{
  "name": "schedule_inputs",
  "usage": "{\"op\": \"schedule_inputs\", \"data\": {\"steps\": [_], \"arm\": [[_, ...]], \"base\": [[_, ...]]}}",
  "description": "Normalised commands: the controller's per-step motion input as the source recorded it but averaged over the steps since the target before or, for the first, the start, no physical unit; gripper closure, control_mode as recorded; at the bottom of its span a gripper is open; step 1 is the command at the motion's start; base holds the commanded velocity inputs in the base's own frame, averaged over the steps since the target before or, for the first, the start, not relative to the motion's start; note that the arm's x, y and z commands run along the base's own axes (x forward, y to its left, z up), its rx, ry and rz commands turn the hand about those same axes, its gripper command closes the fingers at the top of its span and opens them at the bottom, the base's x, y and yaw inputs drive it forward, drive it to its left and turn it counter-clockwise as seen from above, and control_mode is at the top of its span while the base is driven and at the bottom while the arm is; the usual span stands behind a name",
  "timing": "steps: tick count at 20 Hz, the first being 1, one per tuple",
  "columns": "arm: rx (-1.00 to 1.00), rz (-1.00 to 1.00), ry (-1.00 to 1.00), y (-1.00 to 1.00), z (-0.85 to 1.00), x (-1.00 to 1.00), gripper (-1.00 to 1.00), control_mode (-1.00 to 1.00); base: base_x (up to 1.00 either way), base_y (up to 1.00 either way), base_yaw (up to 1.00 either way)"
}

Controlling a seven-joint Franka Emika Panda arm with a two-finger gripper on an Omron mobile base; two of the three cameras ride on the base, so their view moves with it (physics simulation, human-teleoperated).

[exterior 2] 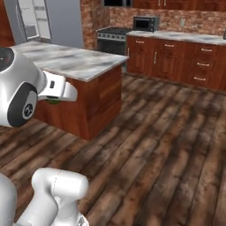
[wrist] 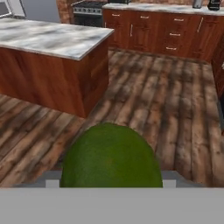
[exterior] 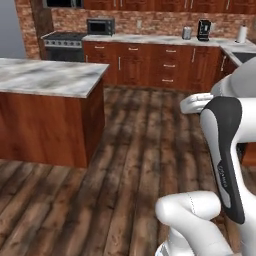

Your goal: Transport the fish and lime to the fridge. Place the fish on the rack containing meat and place the lime on the rack containing the vegetable, ensuring meats and vegetables are on different racks.

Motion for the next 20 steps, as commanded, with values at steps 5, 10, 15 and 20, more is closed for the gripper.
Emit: {"op": "schedule_inputs", "data": {"steps": [5,10,15,20], "arm": [[0.00,0.00,0.00,0.00,0.00,0.00,1.00,1.00],[0.00,0.00,0.00,0.00,0.00,0.00,1.00,1.00],[0.00,0.00,0.00,0.00,0.00,0.00,1.00,1.00],[0.00,0.00,0.00,0.00,0.00,0.00,1.00,1.00]], "base": [[1.00,-0.54,0.07],[1.00,-0.55,0.08],[1.00,-0.51,0.09],[1.00,-0.48,0.09]]}}
